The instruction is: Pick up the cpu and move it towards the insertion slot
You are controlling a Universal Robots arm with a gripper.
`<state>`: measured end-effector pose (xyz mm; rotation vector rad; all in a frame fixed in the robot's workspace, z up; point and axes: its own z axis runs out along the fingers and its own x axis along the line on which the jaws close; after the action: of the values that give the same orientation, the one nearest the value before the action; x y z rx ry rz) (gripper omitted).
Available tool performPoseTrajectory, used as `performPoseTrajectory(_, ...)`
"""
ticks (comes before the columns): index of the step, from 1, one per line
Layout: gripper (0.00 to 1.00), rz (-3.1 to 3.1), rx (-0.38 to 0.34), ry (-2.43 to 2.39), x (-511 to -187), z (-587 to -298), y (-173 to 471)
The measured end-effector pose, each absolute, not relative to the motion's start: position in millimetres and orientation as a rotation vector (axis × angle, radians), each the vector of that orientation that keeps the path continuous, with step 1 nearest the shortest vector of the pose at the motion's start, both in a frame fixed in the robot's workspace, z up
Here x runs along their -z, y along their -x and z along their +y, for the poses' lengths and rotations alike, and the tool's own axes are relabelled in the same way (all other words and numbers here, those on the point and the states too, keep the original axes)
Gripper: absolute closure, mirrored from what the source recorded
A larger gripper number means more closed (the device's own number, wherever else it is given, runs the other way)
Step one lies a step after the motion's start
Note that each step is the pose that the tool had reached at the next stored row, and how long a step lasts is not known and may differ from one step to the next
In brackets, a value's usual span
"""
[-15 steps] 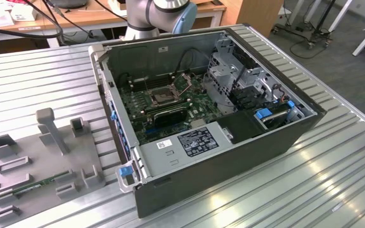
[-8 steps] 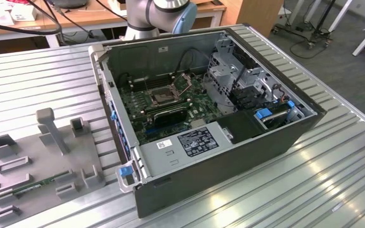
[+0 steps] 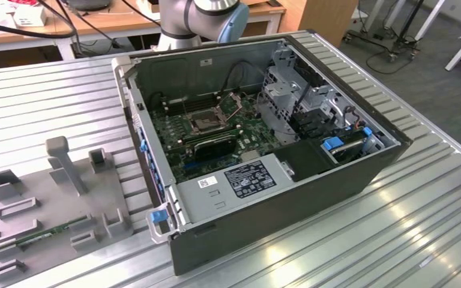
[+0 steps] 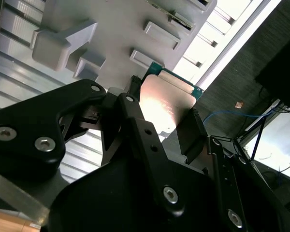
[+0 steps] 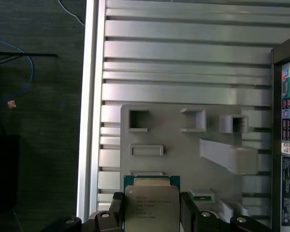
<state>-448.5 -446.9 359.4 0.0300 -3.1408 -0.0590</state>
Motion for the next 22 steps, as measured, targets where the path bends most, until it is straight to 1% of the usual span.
performPoseTrajectory(6, 0.45, -3.141, 0.059, -0.03, -366.1, -446.9, 448.5)
performPoseTrajectory(22, 0.45, -3.141, 0.059, -0.03, -367.2, -446.9, 444.5)
